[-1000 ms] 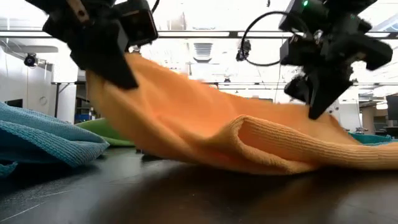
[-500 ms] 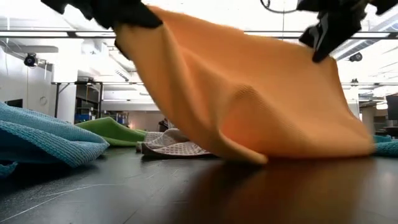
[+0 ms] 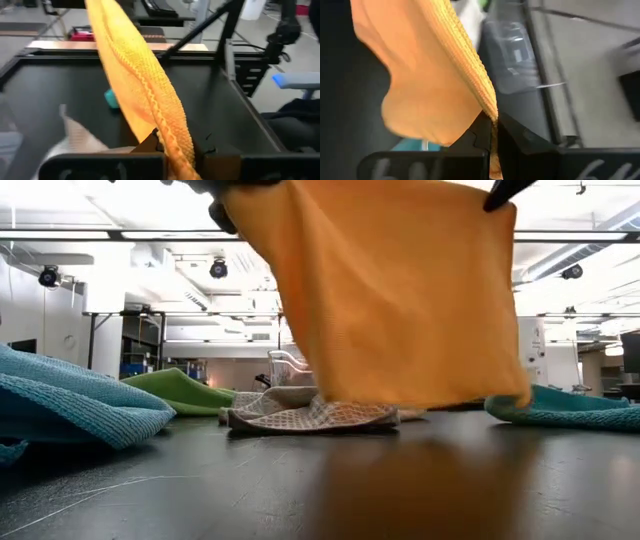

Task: Fold microfiber towels
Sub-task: Fold the orange microfiber cloth

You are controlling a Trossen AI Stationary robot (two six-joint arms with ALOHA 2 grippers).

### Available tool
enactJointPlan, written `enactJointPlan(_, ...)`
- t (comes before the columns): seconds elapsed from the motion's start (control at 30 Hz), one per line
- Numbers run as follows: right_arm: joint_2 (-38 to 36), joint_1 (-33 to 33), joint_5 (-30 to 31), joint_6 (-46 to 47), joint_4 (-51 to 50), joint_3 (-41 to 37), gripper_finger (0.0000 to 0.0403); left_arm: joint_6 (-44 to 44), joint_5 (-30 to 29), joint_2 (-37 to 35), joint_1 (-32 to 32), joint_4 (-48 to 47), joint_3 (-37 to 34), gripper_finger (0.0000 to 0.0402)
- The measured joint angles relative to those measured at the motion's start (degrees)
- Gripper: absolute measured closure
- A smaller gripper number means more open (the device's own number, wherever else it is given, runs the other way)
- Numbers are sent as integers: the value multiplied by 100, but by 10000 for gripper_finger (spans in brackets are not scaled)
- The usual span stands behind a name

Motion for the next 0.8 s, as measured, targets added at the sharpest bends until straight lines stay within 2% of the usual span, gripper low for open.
enactJointPlan(0.23, 3, 1, 320, -29, -293, 371, 394, 49, 0, -326, 390, -1309, 115, 402)
enactJointPlan(0.53, 117, 0, 637, -116, -301, 370, 394, -41, 18, -660, 546, -1323, 146, 402)
enactJointPlan(0.8, 39, 124, 510, 187, -395, 370, 394, -77, -12, -690, 535, -1292, 156, 401)
